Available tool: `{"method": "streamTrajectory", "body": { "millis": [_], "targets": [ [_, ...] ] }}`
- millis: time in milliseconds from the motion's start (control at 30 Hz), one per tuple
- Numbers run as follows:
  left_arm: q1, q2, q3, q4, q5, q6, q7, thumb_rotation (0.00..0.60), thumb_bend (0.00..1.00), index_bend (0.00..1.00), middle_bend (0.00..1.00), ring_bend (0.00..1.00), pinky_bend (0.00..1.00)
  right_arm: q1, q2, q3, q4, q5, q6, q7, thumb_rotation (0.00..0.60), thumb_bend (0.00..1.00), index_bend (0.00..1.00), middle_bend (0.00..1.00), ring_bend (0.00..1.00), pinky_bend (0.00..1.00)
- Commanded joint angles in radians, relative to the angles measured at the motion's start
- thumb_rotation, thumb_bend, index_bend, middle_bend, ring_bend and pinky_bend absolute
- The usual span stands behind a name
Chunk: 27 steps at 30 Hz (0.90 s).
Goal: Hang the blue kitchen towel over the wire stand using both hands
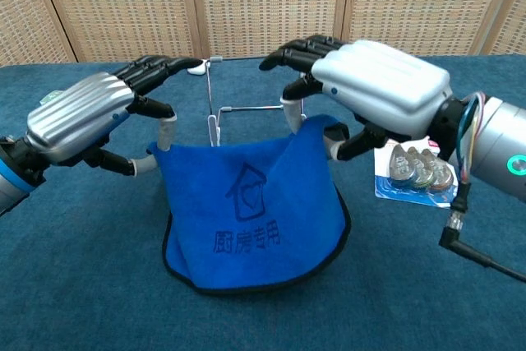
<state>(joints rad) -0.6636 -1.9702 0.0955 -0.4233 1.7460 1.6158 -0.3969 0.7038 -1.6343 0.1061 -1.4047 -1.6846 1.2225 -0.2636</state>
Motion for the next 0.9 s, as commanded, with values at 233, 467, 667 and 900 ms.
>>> {"method": "streamTrajectory", "body": {
  "millis": [233,467,667,900],
  "targets": [
    [-0.097,0.143,-0.106,-0.260,-0.037,0.015,0.103,0.600,0.41,0.71,0.00,0.00,0.00,0.042,0.102,0.139,-0.158,0.097,-0.027,-0.084,0.600,0.54,0.62,0.13,0.00,0.06],
    [-0.146,0.228,-0.175,-0.433,-0.064,-0.033,0.209,0.600,0.41,0.71,0.00,0.00,0.00,0.062,0.146,0.209,-0.207,0.184,-0.051,-0.117,0.600,0.54,0.62,0.13,0.00,0.07],
    [-0.163,0.260,-0.225,-0.526,-0.092,-0.064,0.302,0.600,0.41,0.71,0.00,0.00,0.00,0.077,0.164,0.251,-0.220,0.250,-0.058,-0.150,0.600,0.54,0.62,0.13,0.00,0.07],
    [-0.180,0.269,-0.291,-0.592,-0.153,-0.118,0.399,0.600,0.40,0.71,0.00,0.00,0.00,0.097,0.170,0.301,-0.229,0.338,-0.049,-0.205,0.600,0.54,0.63,0.13,0.00,0.07]
  ]
}}
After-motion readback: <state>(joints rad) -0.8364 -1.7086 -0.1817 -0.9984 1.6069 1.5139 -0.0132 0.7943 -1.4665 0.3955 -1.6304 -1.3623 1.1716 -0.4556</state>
